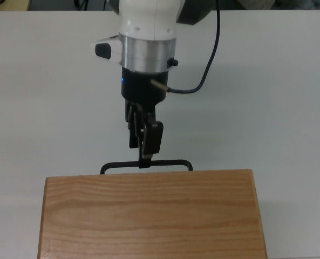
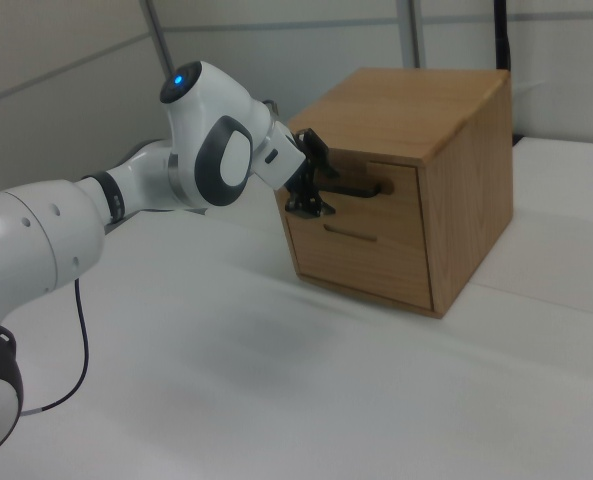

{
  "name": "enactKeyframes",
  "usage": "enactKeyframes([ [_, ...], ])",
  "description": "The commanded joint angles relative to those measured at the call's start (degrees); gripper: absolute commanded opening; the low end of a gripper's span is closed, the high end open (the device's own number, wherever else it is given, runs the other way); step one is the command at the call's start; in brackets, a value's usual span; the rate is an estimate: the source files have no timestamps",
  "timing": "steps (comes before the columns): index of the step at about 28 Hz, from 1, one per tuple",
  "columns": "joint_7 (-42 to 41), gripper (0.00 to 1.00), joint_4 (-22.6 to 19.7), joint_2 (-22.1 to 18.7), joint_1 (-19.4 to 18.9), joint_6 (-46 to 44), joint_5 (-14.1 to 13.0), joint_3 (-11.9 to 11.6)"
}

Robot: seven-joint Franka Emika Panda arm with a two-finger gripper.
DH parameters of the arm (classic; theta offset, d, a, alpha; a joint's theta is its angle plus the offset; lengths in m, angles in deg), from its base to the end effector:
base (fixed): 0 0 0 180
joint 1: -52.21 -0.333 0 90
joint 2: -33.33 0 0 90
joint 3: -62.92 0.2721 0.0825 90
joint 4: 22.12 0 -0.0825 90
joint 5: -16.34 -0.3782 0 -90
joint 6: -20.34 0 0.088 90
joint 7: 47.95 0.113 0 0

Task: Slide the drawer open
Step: 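Lower the gripper onto the black bar handle of the upper drawer, then close the gripper around the black handle, then pull the handle outward, sliding the upper drawer out of the cabinet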

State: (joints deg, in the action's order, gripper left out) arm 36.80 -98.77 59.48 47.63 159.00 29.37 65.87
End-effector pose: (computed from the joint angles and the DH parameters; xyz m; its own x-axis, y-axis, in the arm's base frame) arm 0.7135 0.0848 0.4980 0.2433 -0.9374 0.2492 -0.7607 -0.3437 -0.5506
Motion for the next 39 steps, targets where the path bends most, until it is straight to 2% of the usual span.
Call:
enactKeyframes([
  [1, 2.3, 0.57, 2.2, 2.8, -0.4, 1.5, 2.3, -0.3],
  [6, 2.3, 0.46, 3.8, 4.2, -0.6, 1.8, 2.5, -0.4],
  [9, 2.3, 0.31, 3.9, 4.2, -0.6, 1.7, 3.2, -0.3],
  [11, 2.5, 0.18, 3.8, 4.2, -1.0, 1.6, 3.6, -0.3],
  [12, 2.6, 0.06, 3.7, 4.2, -1.7, 1.4, 4.1, -0.3],
  [14, 2.6, 0.0, 3.6, 4.0, -1.7, 1.3, 4.5, -0.2],
  [21, 2.6, 0.0, 1.8, 0.8, -1.7, 1.1, 5.3, 0.0],
  [27, 2.3, 0.0, -5.5, -4.8, -1.7, 1.0, 5.4, 0.1],
  [39, 0.6, 0.0, -15.5, -13.8, -1.7, -1.5, 5.0, 0.1],
])
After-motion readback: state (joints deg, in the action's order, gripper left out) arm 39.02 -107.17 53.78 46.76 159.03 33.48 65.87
